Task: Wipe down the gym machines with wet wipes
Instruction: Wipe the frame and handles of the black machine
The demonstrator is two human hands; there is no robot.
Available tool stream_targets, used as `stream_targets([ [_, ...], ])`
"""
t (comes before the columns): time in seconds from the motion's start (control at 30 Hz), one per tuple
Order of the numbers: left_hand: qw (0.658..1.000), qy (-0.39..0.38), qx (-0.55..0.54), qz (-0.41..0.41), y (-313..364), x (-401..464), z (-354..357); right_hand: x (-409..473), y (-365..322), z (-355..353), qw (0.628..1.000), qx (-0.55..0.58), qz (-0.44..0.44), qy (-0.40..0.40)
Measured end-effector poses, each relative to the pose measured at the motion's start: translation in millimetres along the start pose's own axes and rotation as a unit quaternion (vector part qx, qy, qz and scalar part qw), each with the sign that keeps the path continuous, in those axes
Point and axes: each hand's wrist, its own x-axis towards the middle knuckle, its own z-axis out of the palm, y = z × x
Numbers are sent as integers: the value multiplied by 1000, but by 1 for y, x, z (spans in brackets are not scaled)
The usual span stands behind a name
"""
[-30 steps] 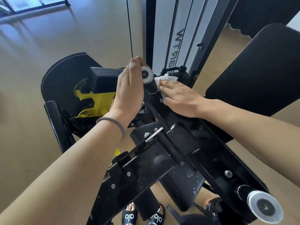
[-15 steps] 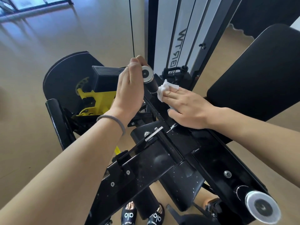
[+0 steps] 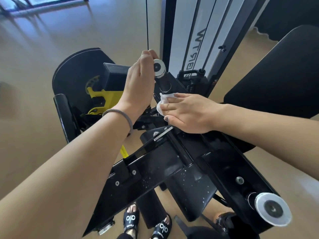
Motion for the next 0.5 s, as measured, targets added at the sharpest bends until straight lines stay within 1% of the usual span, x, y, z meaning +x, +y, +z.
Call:
stream_targets([
  [0.1, 1000, -1, -3, -1, -1, 1, 0, -6, -4, 0, 999, 37, 3, -2],
  [0.17, 1000, -8, 2, 12, -2, 0, -2, -21, -4, -1, 999, 46, -18, -4],
  [0.27, 998, -36, 24, 41, -1, 1, -5, -29, -7, -1, 998, -24, -45, -41],
  [0.37, 994, -53, 86, 42, -2, 2, -14, -11, -9, -8, 995, -63, -43, -59],
  [0.43, 993, -54, 100, 31, -11, 0, -24, -7, -5, -12, 996, -39, -44, -68],
  [0.5, 993, -63, 94, 19, -24, -4, -35, -15, 1, -14, 994, 43, -15, -104],
])
